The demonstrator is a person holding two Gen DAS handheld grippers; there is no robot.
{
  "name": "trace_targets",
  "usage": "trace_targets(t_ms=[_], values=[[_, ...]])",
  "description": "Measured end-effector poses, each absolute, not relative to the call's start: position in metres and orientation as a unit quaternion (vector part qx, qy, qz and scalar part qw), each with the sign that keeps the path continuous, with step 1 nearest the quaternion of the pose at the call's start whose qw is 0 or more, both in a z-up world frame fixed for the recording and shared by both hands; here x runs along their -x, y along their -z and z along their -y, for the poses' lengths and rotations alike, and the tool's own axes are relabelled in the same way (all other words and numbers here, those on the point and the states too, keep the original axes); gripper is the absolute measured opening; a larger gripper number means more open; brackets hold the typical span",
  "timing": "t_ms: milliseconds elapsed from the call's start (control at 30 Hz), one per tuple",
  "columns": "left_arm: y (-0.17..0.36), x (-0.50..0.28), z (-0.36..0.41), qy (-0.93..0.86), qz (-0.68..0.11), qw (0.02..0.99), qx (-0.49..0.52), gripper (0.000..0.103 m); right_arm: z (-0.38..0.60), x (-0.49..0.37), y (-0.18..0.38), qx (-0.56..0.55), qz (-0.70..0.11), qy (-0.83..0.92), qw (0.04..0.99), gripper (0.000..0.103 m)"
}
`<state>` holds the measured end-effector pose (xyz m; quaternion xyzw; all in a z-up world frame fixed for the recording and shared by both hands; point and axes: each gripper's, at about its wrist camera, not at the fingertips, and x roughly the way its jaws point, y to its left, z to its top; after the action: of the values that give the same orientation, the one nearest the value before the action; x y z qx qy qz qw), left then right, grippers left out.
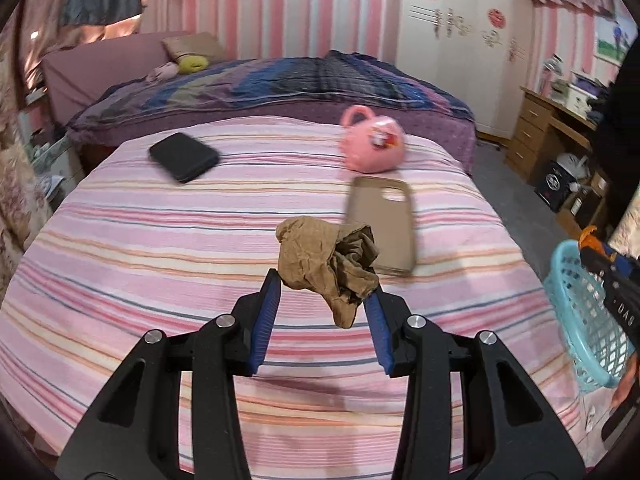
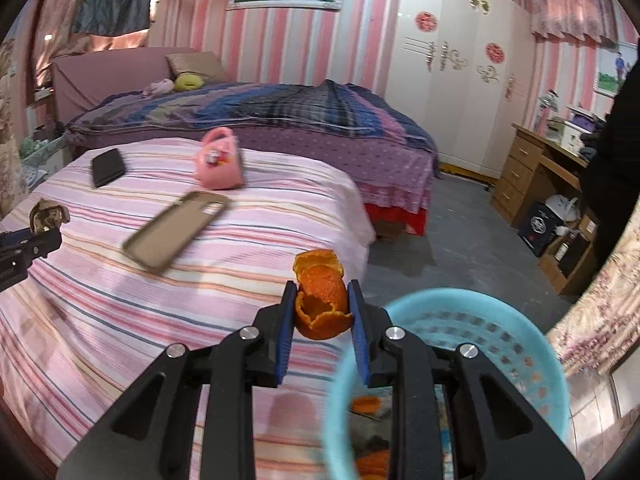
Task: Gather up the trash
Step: 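Carry the brown paper and tangerine peel over the blue basket with both tools, then open the left tool to drop the paper while the right tool releases the peel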
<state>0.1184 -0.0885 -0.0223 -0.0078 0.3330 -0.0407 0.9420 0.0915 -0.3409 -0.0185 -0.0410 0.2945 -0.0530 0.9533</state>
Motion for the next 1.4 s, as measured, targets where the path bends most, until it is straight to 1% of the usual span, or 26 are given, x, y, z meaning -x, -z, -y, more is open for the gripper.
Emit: trace_targets(t_ms=[267,467,700,967,1100,1133,1167,1233,1300,1400], values=[[0.022,-0.115,0.152,0.086,-0.322,0.943,-0.016,0.041,0.401,-0.071,0.021,0.016,-0.291,0.107,0.951,0.026],[0.024,-0.114,0.199,0.129,-0.324,0.937,-0.006,0.041,0.448,-0.051,0.029,0.000,-0.292,0.154,0.944,0.026],[0.031,-0.115,0.263,0.188,-0.328,0.925,-0.031,0.041,0.493,-0.034,0.037,-0.031,-0.293,0.186,0.937,0.026],[0.030,-0.104,0.325,0.237,-0.317,0.917,-0.057,0.041,0.516,-0.023,0.043,-0.052,-0.289,0.189,0.937,0.026],[0.031,-0.099,0.341,0.249,-0.315,0.914,-0.062,0.045,0.520,-0.021,0.046,-0.053,-0.289,0.187,0.937,0.026],[0.032,-0.098,0.343,0.249,-0.315,0.914,-0.064,0.052,0.520,-0.021,0.047,-0.053,-0.290,0.188,0.937,0.026],[0.032,-0.099,0.344,0.249,-0.315,0.914,-0.065,0.067,0.520,-0.021,0.047,-0.052,-0.290,0.188,0.937,0.026],[0.030,-0.098,0.342,0.242,-0.306,0.918,-0.066,0.081,0.518,-0.023,0.047,-0.053,-0.290,0.187,0.937,0.026],[0.027,-0.098,0.337,0.234,-0.299,0.923,-0.069,0.084,0.516,-0.024,0.047,-0.051,-0.290,0.184,0.938,0.026],[0.021,-0.102,0.321,0.217,-0.297,0.928,-0.065,0.092,0.511,-0.029,0.047,-0.048,-0.293,0.179,0.938,0.026]])
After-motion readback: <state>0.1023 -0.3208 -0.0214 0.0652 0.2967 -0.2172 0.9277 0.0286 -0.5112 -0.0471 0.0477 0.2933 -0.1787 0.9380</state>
